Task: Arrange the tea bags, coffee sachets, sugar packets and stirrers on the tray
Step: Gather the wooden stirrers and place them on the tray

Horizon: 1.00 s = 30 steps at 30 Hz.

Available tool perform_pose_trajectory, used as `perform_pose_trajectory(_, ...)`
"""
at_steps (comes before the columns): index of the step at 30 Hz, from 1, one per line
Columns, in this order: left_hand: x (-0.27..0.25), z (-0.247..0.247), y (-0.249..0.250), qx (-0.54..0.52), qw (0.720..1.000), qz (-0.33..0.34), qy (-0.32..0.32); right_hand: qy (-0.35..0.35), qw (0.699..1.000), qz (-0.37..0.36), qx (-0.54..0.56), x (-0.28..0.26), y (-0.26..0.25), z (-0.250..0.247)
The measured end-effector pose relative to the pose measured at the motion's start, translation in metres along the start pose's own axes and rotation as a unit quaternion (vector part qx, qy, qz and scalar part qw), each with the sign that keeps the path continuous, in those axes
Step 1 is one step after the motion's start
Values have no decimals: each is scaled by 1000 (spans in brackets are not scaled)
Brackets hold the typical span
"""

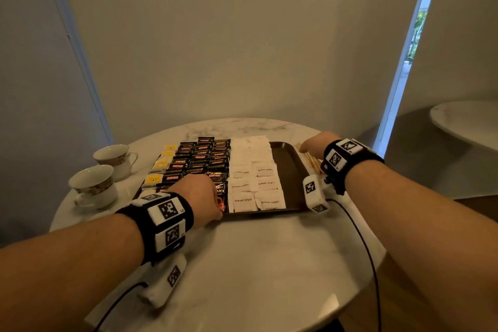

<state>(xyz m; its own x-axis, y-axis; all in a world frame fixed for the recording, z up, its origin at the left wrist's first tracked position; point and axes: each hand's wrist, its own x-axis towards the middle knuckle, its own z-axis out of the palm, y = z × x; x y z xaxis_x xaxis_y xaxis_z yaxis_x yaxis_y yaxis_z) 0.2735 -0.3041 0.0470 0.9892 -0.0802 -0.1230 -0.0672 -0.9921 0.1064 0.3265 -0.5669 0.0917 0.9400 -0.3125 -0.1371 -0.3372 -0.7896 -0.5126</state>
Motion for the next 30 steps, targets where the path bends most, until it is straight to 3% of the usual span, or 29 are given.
perform_pose_trajectory(6, 30, 1, 1, -1, 999, -28, 17, -47, 997, 62, -27, 49, 29, 3)
perform_pose_trajectory(15, 98, -3, 4, -25, 997, -72, 28, -100, 991, 88, -33, 121, 32, 4)
perform_pose_trajectory(19, 125, -2, 4, -38, 995, -84, 43, -122, 986, 76, -89, 126, 23, 7)
perform_pose_trajectory(24, 148, -6, 5, -30, 992, -104, 66, -98, 966, 63, -232, 128, 17, 8)
perform_pose_trajectory(30, 162, -11, 4, -12, 993, -102, 59, -120, 951, 26, -283, 103, 22, 17)
